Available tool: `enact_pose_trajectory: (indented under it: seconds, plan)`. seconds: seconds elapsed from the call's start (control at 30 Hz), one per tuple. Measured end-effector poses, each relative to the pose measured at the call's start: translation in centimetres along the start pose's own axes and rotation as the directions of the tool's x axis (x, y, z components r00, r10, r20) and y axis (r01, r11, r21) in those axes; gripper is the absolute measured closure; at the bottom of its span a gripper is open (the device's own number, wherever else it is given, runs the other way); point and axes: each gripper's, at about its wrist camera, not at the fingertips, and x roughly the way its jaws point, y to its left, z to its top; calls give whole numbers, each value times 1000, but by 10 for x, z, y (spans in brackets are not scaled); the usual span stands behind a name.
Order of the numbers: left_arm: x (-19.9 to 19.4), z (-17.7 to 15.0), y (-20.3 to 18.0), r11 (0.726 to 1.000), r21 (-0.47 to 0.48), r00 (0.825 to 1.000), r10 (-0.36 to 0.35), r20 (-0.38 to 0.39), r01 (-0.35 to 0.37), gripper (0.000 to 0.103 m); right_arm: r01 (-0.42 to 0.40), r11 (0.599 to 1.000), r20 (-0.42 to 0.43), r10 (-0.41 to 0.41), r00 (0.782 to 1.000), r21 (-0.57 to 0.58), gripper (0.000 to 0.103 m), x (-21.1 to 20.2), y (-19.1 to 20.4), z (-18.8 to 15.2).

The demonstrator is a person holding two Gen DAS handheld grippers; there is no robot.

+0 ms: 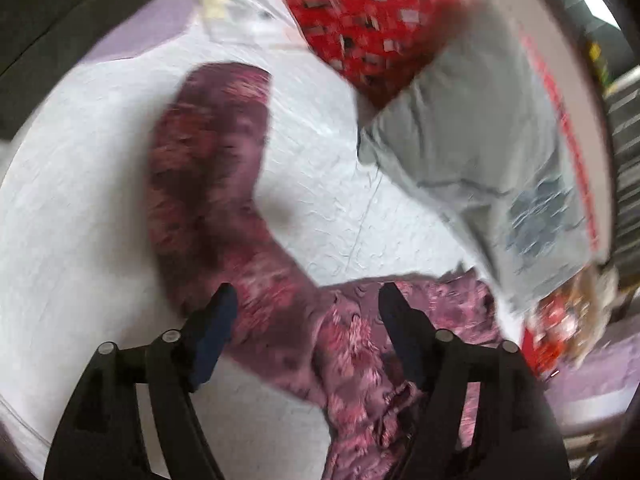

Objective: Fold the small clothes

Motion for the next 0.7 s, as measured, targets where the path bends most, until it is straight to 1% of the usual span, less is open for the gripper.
enact_pose_trajectory:
  seconds: [0.03,0.07,0.1,0.13,0.17,0.2,0.23,0.27,0.3,0.33,0.37,0.43,0.47,0.53,0.57,0.6,0.63,0.7]
  plan:
    - [9,2,-7,999,29,999,28,-34,-27,30,-15,1000,3,15,1000,11,54,0,-2,0]
    - [24,5,-18,993,76,992,94,-86,-87,30,-20,1000,4,20,1000,15,54,0,-3,0]
    - [36,5,-26,980,120,977,175,-122,-160,30,-24,1000,7,23,1000,16,54,0,-3,-1]
    - [44,3,-31,957,163,954,264,-142,-241,31,-24,1000,8,24,1000,15,54,1,-4,-2]
    - [53,1,-36,915,218,916,373,-149,-338,32,-24,1000,9,24,1000,14,53,1,-4,-2]
    - [55,-2,-38,890,253,896,421,-141,-379,45,-25,1000,10,25,1000,12,53,1,-3,-3]
    - [54,-5,-37,877,280,889,438,-132,-390,62,-27,1000,10,27,1000,12,52,1,-2,-2]
    - [47,-10,-34,880,288,896,426,-127,-378,69,-30,999,11,30,1000,11,52,-1,-4,0]
    - [38,-16,-26,890,274,905,408,-123,-364,78,-32,999,11,32,999,12,52,-1,-4,0]
    - [27,-23,-16,901,257,914,389,-116,-351,82,-35,999,13,35,999,14,52,-1,-4,0]
    - [14,-33,-3,911,237,923,370,-104,-338,82,-37,999,14,37,999,15,52,-1,-4,-1]
    - [-1,-54,25,918,205,926,364,-100,-339,80,-42,999,15,42,999,18,52,-2,-5,0]
    - [-6,-68,49,932,159,930,345,-124,-324,80,-44,999,15,43,999,19,52,-2,-5,-1]
    - [-12,-89,83,965,62,950,262,-171,-255,78,-46,999,15,46,999,21,51,-2,-6,-1]
    - [-21,-99,97,977,16,964,213,-160,-214,78,-47,999,15,46,999,20,51,-2,-6,-1]
    - [-29,-105,102,980,5,969,197,-147,-198,78,-46,999,15,46,999,19,51,-2,-5,-1]
    - [-37,-109,105,980,3,972,196,-130,-197,78,-45,999,15,45,999,17,50,-2,-5,-1]
    - [-58,-112,106,973,8,971,232,-51,-232,78,-45,999,14,44,999,15,50,-2,-5,-1]
